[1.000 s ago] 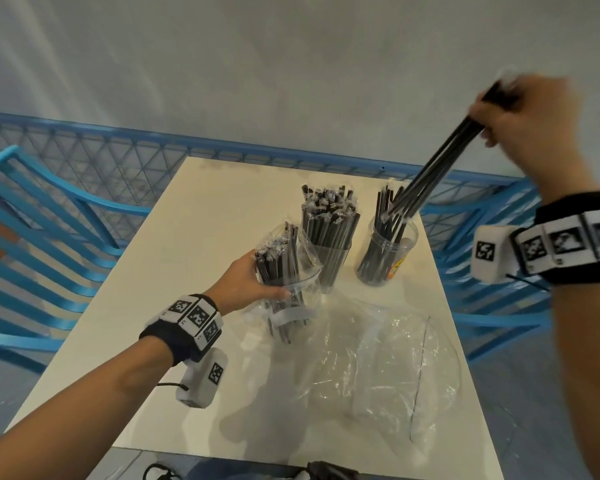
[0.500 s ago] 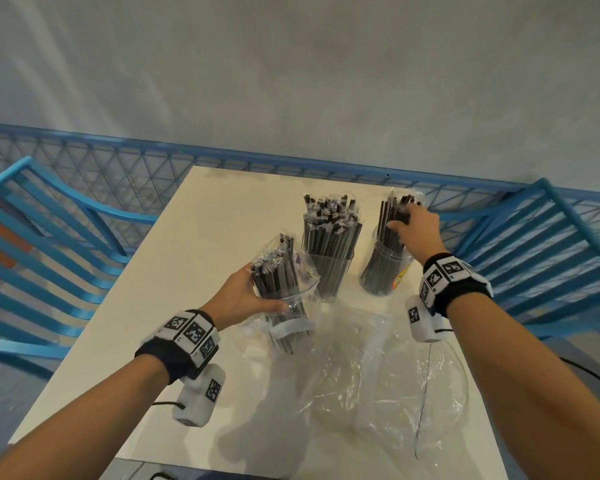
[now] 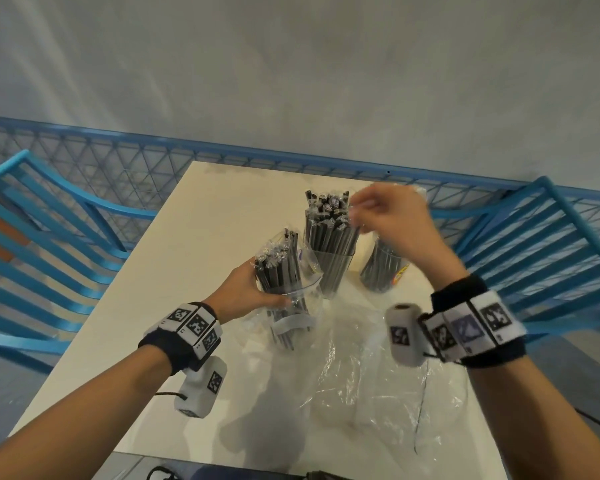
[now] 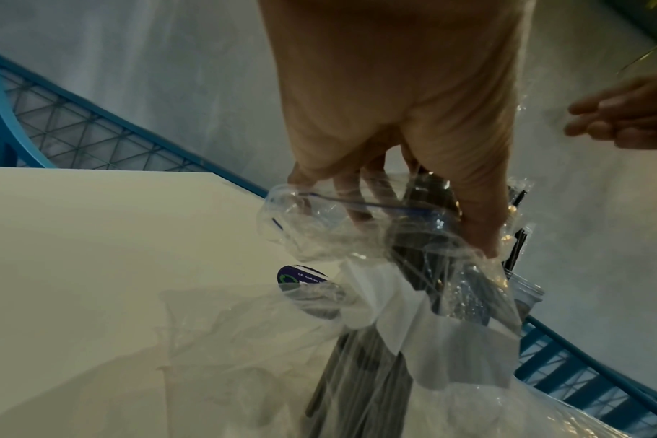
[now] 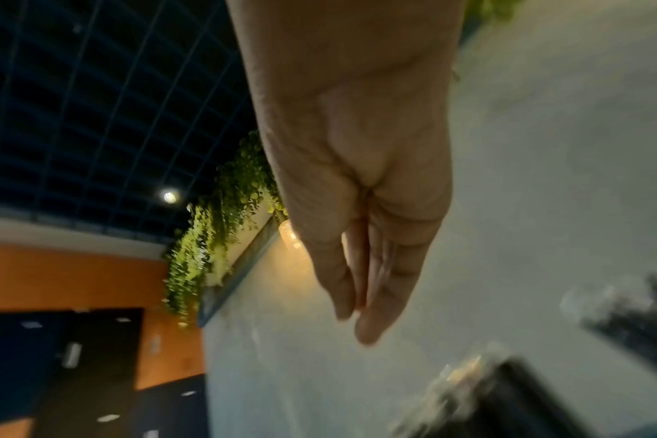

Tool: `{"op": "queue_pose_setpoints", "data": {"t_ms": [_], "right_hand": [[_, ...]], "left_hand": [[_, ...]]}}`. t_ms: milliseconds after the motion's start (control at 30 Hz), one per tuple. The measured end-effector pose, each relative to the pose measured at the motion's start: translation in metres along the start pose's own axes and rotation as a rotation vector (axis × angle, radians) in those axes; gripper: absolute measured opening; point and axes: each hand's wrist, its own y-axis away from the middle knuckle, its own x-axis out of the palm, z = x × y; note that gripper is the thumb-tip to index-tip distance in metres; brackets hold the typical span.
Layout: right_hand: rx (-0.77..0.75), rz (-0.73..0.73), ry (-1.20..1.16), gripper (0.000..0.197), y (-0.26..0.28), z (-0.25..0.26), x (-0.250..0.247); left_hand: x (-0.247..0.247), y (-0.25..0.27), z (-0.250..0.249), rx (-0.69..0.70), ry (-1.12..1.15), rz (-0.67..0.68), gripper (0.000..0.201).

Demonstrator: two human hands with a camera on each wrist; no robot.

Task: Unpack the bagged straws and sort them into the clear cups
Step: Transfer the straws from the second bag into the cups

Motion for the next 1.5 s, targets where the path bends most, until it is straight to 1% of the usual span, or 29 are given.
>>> {"op": "queue_pose_setpoints", "data": {"t_ms": [33, 67, 100, 167, 200, 233, 267, 367, 400, 567, 667, 800, 967, 1033, 1100, 1167, 1233, 1300, 1333, 1400, 1500], "right_hand": [[0.017, 0.141, 0.029, 0.026, 0.007, 0.007, 0.015], [0.05, 0.257, 0.062, 0.036, 0.012, 0.011, 0.029], [0.09, 0.333, 0.095, 0.049, 0.015, 0.011, 0.043], [0.158, 0.399, 0.155, 0.076, 0.016, 0.008, 0.066], [0.177, 0.41, 0.17, 0.083, 0.015, 0.005, 0.074], [0.176, 0.405, 0.174, 0.083, 0.013, 0.003, 0.08], [0.149, 0.397, 0.178, 0.077, 0.013, 0.001, 0.085], [0.042, 0.337, 0.188, 0.04, 0.013, -0.004, 0.091], [0.024, 0.315, 0.169, 0.031, 0.014, -0.004, 0.091], [-0.025, 0.225, 0.097, 0.012, 0.014, -0.004, 0.074], [-0.07, 0.158, 0.058, 0.004, 0.009, 0.001, 0.059], [-0.118, 0.122, 0.112, 0.004, 0.009, 0.005, 0.049], [-0.163, 0.069, 0.133, 0.004, 0.009, 0.006, 0.042], [-0.183, 0.07, 0.153, 0.004, 0.006, 0.009, 0.037], [-0.173, 0.136, 0.157, 0.007, 0.004, 0.005, 0.039], [-0.112, 0.261, 0.094, 0.02, 0.006, -0.002, 0.047], [-0.054, 0.399, 0.048, 0.037, 0.008, -0.011, 0.057], [-0.059, 0.472, 0.077, 0.041, 0.011, -0.015, 0.067], [-0.062, 0.473, 0.082, 0.039, 0.012, -0.016, 0.072], [-0.058, 0.416, 0.086, 0.032, 0.014, -0.017, 0.08], [-0.048, 0.295, 0.075, 0.025, 0.014, -0.017, 0.08]], "left_hand": [[0.0, 0.0, 0.0, 0.003, 0.002, 0.001, 0.086], [0.001, 0.0, -0.001, 0.01, 0.007, 0.002, 0.081], [0.001, 0.001, -0.002, 0.015, 0.011, 0.005, 0.077], [0.001, 0.002, -0.003, 0.019, 0.03, 0.019, 0.074], [0.001, 0.002, -0.002, 0.017, 0.043, 0.026, 0.073], [0.0, 0.002, -0.001, 0.013, 0.053, 0.03, 0.073], [0.0, 0.003, 0.001, 0.007, 0.062, 0.031, 0.072], [-0.003, 0.003, 0.004, -0.008, 0.071, 0.015, 0.07], [-0.003, 0.003, 0.004, -0.009, 0.064, 0.013, 0.07], [-0.006, 0.003, 0.004, 0.011, 0.042, 0.009, 0.08], [-0.004, 0.001, 0.005, 0.007, 0.032, 0.005, 0.077], [0.0, -0.001, 0.002, 0.017, 0.035, 0.023, 0.076], [0.003, -0.004, 0.001, 0.031, 0.076, 0.009, 0.09], [0.005, -0.004, 0.001, 0.033, 0.105, -0.002, 0.092], [0.006, -0.004, 0.0, 0.041, 0.105, 0.015, 0.093], [0.007, -0.005, -0.001, 0.043, 0.058, 0.027, 0.091], [0.008, -0.004, -0.003, 0.03, 0.02, 0.024, 0.081], [0.008, -0.005, -0.003, 0.024, 0.015, 0.019, 0.072], [0.008, -0.005, -0.002, 0.023, 0.013, 0.018, 0.068], [0.007, -0.005, -0.001, 0.02, -0.002, 0.013, 0.063], [0.007, -0.004, -0.003, 0.017, -0.009, 0.004, 0.068]]}}
